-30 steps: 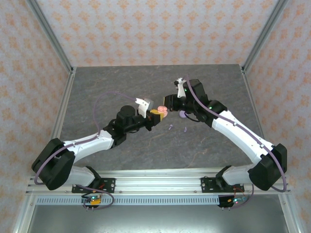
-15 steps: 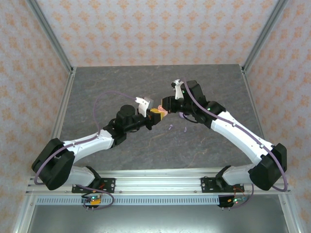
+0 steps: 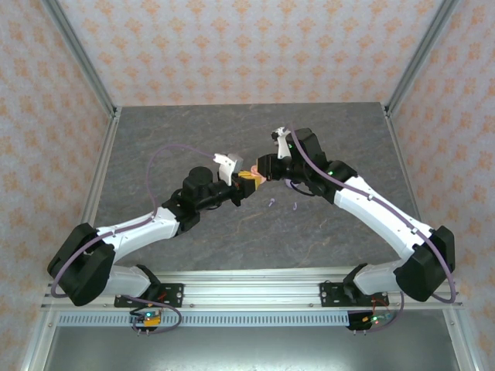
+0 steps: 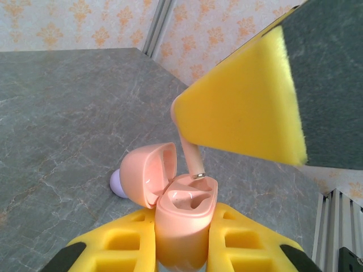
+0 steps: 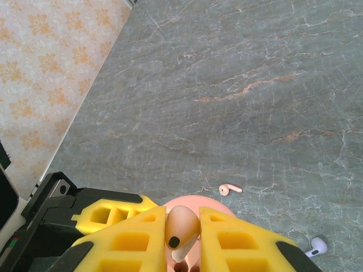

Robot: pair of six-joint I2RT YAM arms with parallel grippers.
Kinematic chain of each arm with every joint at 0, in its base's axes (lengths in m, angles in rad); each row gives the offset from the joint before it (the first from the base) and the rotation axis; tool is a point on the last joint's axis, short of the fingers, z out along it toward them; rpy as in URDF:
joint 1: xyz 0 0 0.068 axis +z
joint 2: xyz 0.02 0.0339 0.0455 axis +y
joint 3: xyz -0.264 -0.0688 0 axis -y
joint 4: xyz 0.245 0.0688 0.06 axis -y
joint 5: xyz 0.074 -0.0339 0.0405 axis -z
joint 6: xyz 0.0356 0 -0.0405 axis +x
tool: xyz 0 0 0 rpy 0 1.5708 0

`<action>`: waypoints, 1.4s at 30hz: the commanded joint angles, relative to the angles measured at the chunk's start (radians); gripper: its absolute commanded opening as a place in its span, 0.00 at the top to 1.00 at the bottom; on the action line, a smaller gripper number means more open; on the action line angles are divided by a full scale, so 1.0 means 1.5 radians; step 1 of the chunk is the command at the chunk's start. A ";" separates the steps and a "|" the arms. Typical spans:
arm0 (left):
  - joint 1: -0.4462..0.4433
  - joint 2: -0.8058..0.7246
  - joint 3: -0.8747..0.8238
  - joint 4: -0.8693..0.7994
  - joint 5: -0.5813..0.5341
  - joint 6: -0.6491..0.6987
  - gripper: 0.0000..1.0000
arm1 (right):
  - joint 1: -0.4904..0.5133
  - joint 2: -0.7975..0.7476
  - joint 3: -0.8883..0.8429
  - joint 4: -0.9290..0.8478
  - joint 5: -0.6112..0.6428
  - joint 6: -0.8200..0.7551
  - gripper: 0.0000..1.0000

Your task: Insert the wireless bluetooth earbuds into the charging case

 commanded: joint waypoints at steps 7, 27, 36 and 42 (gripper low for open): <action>-0.001 -0.021 0.020 0.014 -0.008 -0.011 0.97 | 0.004 0.005 -0.011 -0.013 0.004 -0.019 0.81; -0.001 -0.018 0.028 0.006 -0.016 -0.022 0.97 | 0.031 0.036 0.011 -0.041 0.016 -0.039 0.81; -0.001 -0.029 0.022 -0.013 -0.044 -0.012 0.97 | 0.031 0.022 0.009 -0.051 0.039 -0.041 0.82; -0.001 -0.033 0.020 -0.031 -0.047 0.004 0.97 | 0.031 0.007 0.006 -0.049 0.060 -0.036 0.82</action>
